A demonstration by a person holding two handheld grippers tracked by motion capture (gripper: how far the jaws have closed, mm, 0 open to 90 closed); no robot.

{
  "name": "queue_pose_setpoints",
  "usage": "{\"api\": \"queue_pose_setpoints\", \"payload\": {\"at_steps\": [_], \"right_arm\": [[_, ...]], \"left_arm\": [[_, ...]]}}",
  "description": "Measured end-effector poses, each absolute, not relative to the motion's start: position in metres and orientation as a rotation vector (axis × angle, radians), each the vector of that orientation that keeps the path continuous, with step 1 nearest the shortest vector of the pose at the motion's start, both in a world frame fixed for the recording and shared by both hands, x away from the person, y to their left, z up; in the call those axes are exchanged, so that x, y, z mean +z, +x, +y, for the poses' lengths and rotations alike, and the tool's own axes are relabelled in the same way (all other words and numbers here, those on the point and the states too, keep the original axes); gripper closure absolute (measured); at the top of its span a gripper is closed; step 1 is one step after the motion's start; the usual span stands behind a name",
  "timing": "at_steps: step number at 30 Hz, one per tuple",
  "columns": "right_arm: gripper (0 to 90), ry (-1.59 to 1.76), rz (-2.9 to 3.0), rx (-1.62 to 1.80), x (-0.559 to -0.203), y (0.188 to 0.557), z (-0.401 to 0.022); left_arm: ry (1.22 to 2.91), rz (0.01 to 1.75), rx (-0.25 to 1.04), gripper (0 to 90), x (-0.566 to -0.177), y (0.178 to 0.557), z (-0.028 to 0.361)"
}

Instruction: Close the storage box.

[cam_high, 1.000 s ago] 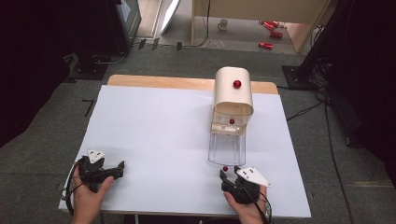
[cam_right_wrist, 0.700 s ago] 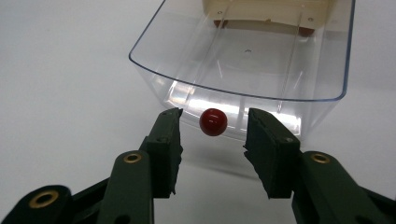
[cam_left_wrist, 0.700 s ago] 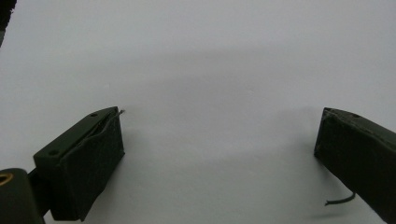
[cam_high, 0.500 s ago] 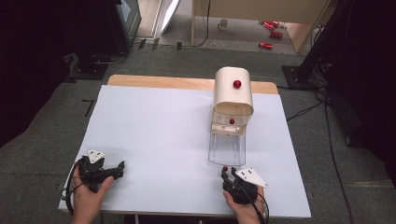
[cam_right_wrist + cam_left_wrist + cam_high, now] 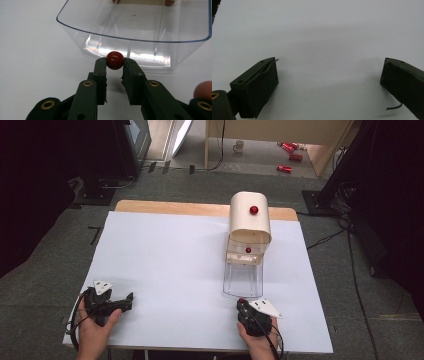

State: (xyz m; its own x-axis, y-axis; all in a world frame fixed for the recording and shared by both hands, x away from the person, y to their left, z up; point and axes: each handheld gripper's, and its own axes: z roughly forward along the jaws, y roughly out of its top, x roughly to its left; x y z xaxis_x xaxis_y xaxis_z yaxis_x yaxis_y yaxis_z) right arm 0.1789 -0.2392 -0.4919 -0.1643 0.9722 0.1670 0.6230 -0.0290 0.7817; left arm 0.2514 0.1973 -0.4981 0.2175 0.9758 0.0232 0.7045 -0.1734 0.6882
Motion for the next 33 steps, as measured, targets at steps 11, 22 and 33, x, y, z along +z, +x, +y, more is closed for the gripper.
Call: {"api": "queue_pose_setpoints", "payload": {"at_steps": [11, 22, 33], "right_arm": [[75.2, 1.678, 1.798, 1.081, -0.485, 0.179, -0.243], [75.2, 1.673, 1.785, 1.088, -0.468, 0.186, -0.248], [75.1, 1.663, 1.783, 1.088, -0.458, 0.204, -0.250]], "left_arm": [[1.948, 1.547, 0.643, 1.2, -0.498, 0.251, 0.197], [1.946, 1.547, 0.643, 1.2, -0.498, 0.251, 0.197], [1.946, 1.547, 0.643, 1.2, -0.498, 0.251, 0.197]]}}
